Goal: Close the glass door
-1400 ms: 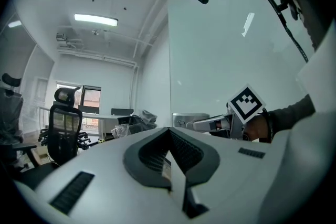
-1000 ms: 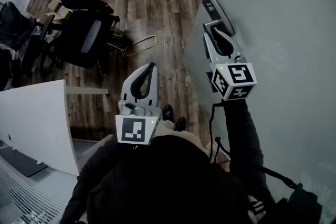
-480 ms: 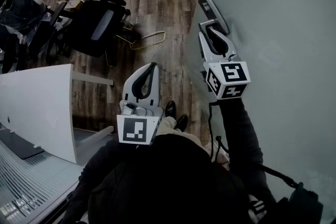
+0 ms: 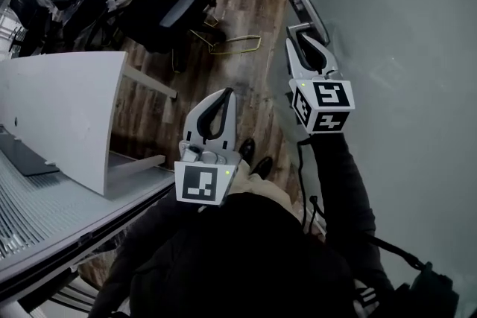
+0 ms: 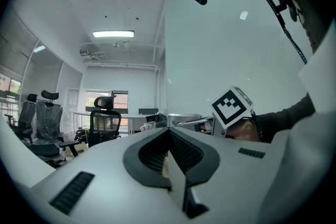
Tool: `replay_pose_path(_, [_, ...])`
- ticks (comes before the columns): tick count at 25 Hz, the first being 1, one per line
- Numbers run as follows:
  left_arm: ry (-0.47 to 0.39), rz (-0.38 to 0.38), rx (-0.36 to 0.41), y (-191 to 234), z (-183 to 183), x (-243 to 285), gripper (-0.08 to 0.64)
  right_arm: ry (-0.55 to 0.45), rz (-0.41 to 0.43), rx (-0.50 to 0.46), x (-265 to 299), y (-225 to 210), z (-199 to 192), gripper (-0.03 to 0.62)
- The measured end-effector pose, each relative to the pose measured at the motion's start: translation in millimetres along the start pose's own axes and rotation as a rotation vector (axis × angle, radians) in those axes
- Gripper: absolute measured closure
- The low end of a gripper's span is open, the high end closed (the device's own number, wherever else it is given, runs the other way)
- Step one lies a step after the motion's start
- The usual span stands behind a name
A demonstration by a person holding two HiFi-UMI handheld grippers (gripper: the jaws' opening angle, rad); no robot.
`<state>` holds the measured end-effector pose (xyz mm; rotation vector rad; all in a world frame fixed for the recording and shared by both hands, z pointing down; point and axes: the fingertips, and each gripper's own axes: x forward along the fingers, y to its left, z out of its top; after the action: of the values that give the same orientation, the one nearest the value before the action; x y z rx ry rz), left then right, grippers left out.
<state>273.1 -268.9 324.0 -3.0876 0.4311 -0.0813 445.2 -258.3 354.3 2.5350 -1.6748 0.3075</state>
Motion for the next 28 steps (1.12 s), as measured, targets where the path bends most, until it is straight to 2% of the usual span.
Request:
replay_pose_path(9, [0.005,0.087,0.001,26.9,-5.4,-66.4,0.563,-0.004,0.086,-0.021,-4.4,71.1,-3.3,0.523])
replay_pose_path(15, [0.008,0.127,-0.011,59.9,-5.8,-113.8,0.563,-0.004,0.145,-0.032,-11.8,123.2,-5.2,0.523])
replay_pose_path(28, [-0.011,0.049,-0.009,98.5,-0.7,-182.7,0.563,-0.008,0.273,-0.059,-30.3,229.9,-10.2,0.523])
